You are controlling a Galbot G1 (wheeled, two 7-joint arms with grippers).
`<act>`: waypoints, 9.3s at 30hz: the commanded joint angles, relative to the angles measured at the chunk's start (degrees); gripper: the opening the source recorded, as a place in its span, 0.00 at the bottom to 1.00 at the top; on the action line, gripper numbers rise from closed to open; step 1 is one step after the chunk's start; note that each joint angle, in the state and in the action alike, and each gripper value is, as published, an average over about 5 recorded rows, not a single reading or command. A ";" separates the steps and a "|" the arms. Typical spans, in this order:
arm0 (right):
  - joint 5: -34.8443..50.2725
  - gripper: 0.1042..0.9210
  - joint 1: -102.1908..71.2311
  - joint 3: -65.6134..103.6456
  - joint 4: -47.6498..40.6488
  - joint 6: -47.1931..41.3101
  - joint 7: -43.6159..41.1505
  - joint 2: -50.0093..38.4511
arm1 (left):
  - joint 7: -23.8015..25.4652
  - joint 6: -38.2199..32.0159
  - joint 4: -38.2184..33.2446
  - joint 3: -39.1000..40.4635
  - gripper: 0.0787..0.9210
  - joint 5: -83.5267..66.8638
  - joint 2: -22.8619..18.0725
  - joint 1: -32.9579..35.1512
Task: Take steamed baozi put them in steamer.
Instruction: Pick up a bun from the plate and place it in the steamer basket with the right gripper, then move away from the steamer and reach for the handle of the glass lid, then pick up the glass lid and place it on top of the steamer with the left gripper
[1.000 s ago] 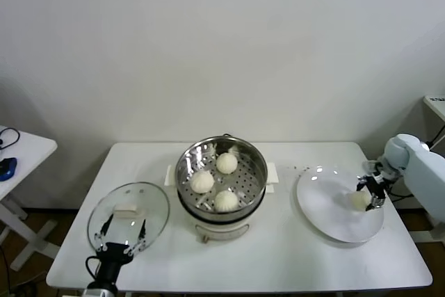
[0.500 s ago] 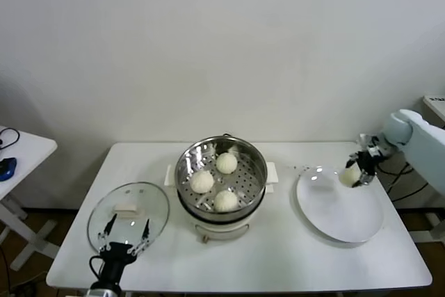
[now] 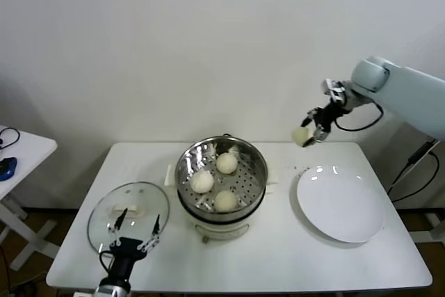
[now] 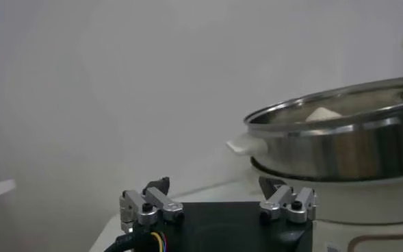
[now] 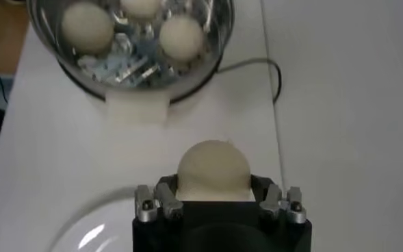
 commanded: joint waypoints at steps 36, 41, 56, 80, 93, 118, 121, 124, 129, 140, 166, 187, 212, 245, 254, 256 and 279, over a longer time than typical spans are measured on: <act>10.23 0.71 -3.92 -11.24 4.50 -5.89 6.57 18.60 | 0.05 -0.03 0.20 0.32 0.88 -0.25 2.62 0.10; 9.23 0.71 -3.94 -11.51 4.80 -5.70 6.39 17.95 | 0.07 0.11 0.26 0.43 0.88 -0.18 2.65 -0.13; 8.38 0.71 -3.70 -11.55 4.79 -5.48 6.27 17.35 | 0.08 0.25 0.47 0.88 0.88 0.26 2.64 -0.37; 7.87 0.83 -4.08 -10.40 4.55 -5.10 6.38 17.33 | 0.05 0.13 0.44 0.93 0.88 0.47 2.58 -0.09; 9.90 0.88 0.45 -3.61 11.62 -4.46 5.86 10.11 | -0.04 0.36 0.62 0.61 0.88 0.29 2.72 -0.75; -7.34 0.88 -76.67 86.34 40.73 4.48 38.78 -27.76 | -2.05 -2.04 -0.70 0.20 0.88 1.63 1.89 -3.43; -8.89 0.88 -91.22 100.63 43.36 5.66 41.69 -24.02 | -2.20 -2.14 -0.80 0.46 0.88 2.35 1.61 -2.96; -10.86 0.88 -102.17 111.16 45.74 6.87 43.18 -18.94 | -2.26 -2.20 -0.90 0.59 0.88 3.13 1.39 -2.64; -13.49 0.88 -113.46 120.81 48.47 10.17 46.94 -8.87 | -2.58 -2.27 -1.13 0.67 0.88 5.38 0.70 -2.49; -16.97 0.88 -124.78 124.24 48.50 18.88 52.53 7.47 | -4.13 1.78 -1.32 -2.08 0.88 9.67 0.73 -2.87; -16.11 0.88 -127.02 124.20 47.08 20.68 51.64 11.23 | -8.80 2.67 14.46 -6.90 0.88 78.22 1.76 -11.09; -16.86 0.88 -124.95 124.58 46.15 20.28 51.28 11.33 | -9.44 3.27 23.91 -6.80 0.88 79.20 2.12 -19.74; -19.41 0.88 -125.26 125.09 45.37 20.40 50.27 13.29 | -9.59 3.38 29.21 -6.72 0.88 79.03 2.85 -25.98; -21.33 0.88 -123.78 124.50 44.12 20.74 49.24 15.40 | -11.44 3.64 31.51 -6.94 0.18 76.97 2.45 -26.03; -21.08 0.88 -122.40 123.54 42.11 21.09 49.66 13.06 | -12.15 10.83 17.71 -5.81 0.09 74.15 2.93 -19.65; -20.67 0.88 -121.48 122.87 41.01 21.26 49.97 11.82 | -12.15 13.55 14.04 -5.62 0.09 73.86 2.96 -17.82; -17.07 0.88 -113.72 116.13 30.87 23.06 50.87 3.55 | -7.85 39.81 -9.84 10.01 0.09 75.12 3.88 -10.96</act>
